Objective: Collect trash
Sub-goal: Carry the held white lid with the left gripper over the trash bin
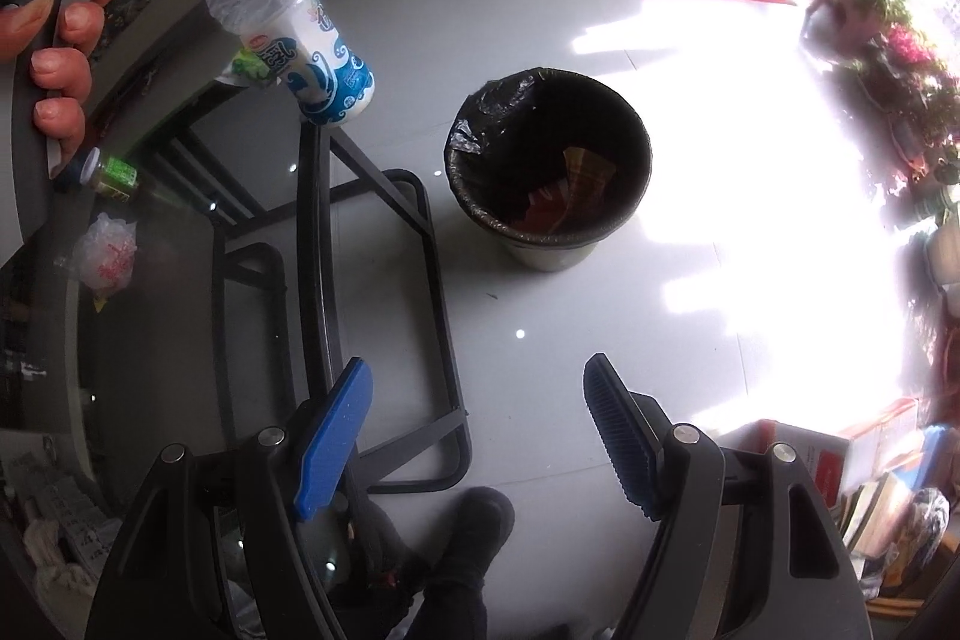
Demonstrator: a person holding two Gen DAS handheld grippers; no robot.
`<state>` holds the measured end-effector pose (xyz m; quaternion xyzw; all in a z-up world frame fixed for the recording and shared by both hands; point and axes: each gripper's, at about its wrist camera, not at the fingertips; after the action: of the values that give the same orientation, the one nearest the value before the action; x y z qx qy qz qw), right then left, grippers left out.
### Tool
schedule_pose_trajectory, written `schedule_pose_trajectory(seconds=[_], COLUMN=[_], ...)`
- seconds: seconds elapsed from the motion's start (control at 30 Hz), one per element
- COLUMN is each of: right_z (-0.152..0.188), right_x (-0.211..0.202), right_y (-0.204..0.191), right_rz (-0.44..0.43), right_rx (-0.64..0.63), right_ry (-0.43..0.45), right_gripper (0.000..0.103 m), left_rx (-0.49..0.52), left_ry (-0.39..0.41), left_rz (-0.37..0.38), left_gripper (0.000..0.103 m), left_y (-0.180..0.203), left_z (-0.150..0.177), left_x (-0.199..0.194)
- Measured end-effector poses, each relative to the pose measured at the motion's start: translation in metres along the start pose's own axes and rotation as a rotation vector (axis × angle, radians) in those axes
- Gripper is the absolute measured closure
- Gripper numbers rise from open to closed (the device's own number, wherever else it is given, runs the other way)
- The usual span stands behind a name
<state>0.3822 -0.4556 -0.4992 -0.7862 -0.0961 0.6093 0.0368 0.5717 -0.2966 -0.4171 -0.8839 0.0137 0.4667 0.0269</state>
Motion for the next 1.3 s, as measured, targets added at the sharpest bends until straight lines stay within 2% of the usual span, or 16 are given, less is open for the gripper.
schedule_pose_trajectory(seconds=[0.33,0.6,0.9,1.3], right_z=[0.008,0.019,0.041,0.079], right_x=[0.01,0.021,0.033,0.057], right_y=[0.022,0.036,0.06,0.084], right_rz=[0.012,0.011,0.026,0.055], right_rx=[0.057,0.096,0.146,0.192], right_ry=[-0.014,-0.032,-0.064,-0.133], right_gripper=[0.032,0.032,0.032,0.032], left_rx=[0.071,0.083,0.12,0.13], left_ry=[0.003,-0.023,-0.069,-0.136], left_rz=[0.047,0.075,0.077,0.081], left_gripper=[0.074,0.074,0.074,0.073], left_y=[0.051,0.085,0.117,0.14], left_z=[-0.017,-0.013,0.011,0.059], left_x=[0.027,0.058,0.106,0.177])
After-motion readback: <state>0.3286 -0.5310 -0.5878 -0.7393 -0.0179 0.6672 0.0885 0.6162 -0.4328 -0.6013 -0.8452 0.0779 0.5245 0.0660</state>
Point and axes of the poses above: each gripper's, at about its wrist camera, not at the fingertips, and x roughly the way its jaws point, y to its right, z to its underside, and after that the axes turned 1 degree about y, right-handed
